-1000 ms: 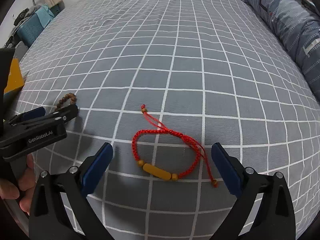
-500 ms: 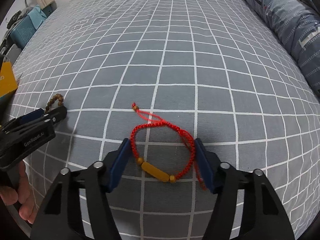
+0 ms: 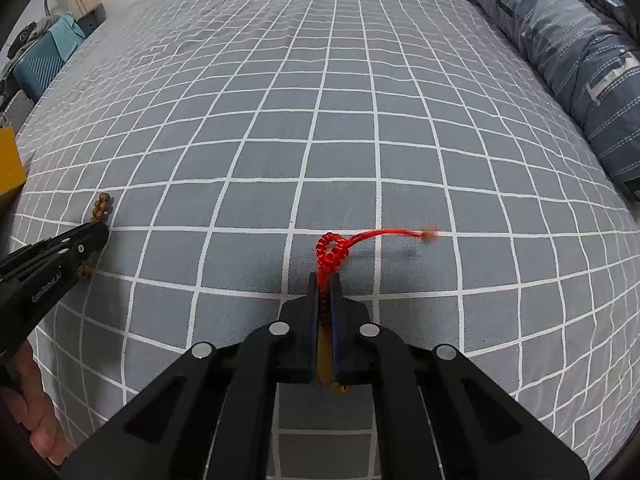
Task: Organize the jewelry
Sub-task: 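Grasp the brown wooden bead bracelet with the left tool while the right tool grasps the red string bracelet, then carry the wooden bead and red string bracelets with both tools into the white box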
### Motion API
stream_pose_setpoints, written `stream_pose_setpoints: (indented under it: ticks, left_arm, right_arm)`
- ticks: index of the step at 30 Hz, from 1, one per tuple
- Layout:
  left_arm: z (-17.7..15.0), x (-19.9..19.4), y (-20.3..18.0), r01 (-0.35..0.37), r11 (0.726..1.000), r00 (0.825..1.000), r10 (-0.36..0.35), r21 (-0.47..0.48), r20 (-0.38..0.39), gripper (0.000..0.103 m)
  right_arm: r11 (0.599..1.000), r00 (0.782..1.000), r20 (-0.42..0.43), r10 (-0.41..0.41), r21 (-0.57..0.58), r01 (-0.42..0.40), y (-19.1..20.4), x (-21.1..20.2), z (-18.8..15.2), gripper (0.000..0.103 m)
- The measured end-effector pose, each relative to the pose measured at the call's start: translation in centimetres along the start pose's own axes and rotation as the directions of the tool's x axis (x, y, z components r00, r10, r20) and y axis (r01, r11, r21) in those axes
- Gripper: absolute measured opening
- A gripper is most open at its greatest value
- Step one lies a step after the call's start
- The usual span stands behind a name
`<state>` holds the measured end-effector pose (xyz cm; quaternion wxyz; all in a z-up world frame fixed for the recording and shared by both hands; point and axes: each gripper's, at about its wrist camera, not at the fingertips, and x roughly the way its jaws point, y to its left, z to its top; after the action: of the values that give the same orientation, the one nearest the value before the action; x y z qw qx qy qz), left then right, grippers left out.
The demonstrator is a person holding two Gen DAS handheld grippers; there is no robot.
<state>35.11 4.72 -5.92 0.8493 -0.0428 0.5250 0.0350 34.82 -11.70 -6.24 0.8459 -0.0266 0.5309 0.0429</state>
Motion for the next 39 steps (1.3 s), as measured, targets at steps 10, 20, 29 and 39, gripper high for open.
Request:
stream_pose_setpoints:
  ticks: [10,20,29,39]
  left_arm:
    - [-0.2,-1.0,0.2,-0.009,1.000,1.000,0.009,0.010,0.016,0.014]
    - [-1.0,-5.3,0.8,0.008,1.000,0.998,-0.009,0.008,0.070,0.014]
    - [-1.8,-8.9,1.1,0.020,1.000,0.994,-0.020,0.005,0.109,0.014]
    - [-3.6,-12.7,2.0,0.038,0.999,0.988,-0.038,0.002,0.146,0.015]
  right_arm:
    - [1.000,1.000,0.014,0.008,0.017,-0.009,-0.3,-0.8,0.1,0.004]
    - [1.000,0.998,0.065,0.014,0.009,-0.015,0.4,-4.0,-0.4,0.004]
    - [1.000,0.994,0.107,0.028,-0.014,-0.027,1.6,-7.5,-0.7,0.004]
    - [0.999,0.987,0.156,0.031,-0.046,-0.024,2.8,-11.3,-1.8,0.004]
